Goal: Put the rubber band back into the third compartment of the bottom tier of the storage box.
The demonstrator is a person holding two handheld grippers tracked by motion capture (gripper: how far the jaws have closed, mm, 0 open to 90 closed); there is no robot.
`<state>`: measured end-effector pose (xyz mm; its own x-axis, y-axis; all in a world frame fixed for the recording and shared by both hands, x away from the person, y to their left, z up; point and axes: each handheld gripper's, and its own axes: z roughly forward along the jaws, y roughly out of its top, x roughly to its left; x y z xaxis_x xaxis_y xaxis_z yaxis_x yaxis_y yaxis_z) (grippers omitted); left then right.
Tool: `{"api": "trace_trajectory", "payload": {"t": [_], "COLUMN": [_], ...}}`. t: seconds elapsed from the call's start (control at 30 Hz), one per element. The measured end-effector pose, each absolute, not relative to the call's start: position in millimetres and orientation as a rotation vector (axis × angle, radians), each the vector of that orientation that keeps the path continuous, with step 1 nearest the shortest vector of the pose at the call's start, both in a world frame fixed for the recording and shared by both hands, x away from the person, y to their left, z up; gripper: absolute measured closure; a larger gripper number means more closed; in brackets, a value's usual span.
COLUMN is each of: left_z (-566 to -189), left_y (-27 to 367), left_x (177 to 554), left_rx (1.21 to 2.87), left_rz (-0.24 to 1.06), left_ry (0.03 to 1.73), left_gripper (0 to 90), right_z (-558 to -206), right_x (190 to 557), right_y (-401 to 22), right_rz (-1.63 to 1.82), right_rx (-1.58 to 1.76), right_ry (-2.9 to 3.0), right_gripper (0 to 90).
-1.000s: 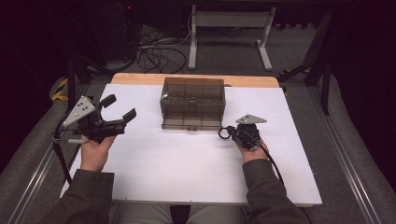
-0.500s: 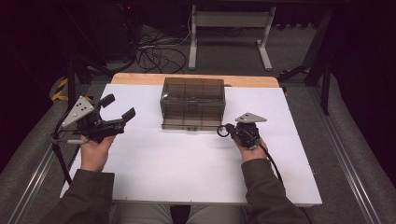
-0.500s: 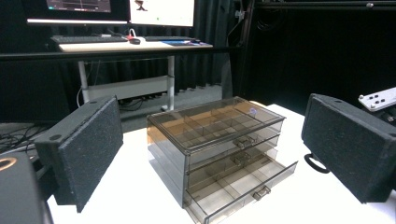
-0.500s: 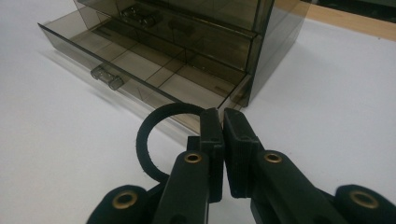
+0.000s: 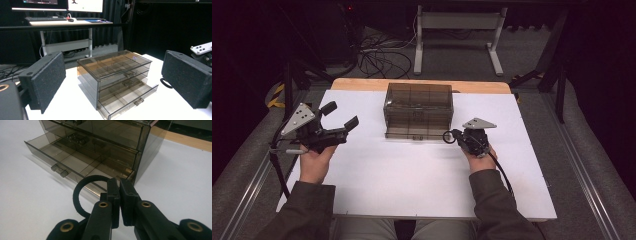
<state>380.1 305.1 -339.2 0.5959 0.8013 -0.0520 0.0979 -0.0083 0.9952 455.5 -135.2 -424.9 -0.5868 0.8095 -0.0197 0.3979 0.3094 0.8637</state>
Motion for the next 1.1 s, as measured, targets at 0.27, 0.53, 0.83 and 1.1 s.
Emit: {"api": "trace_trajectory", "payload": {"t": [0.27,0.53,0.83,1.1], "left_z": [-340.6,-339.9,-341.5,-342.5], "left_y": [303.9,303.7,300.8,299.7], "left_x": [381.2,379.8,381.4,382.1], "left_rx": [1.507,1.501,1.512,1.521], "left_rz": [0.650,0.652,0.652,0.652], "left_ry": [0.801,0.795,0.792,0.793], "left_gripper": [6.1,6.2,6.2,6.2], "right_z": [-425.5,-426.7,-427.3,-429.3], "right_x": [461.3,466.0,473.6,478.0], "right_y": [-134.1,-133.1,-134.6,-131.3], "right_rz": [1.228,1.252,1.309,1.347], "right_rx": [1.074,1.087,1.107,1.107], "right_ry": [2.119,2.105,2.073,2.065], "right_gripper": [87.2,87.2,87.2,87.2]}}
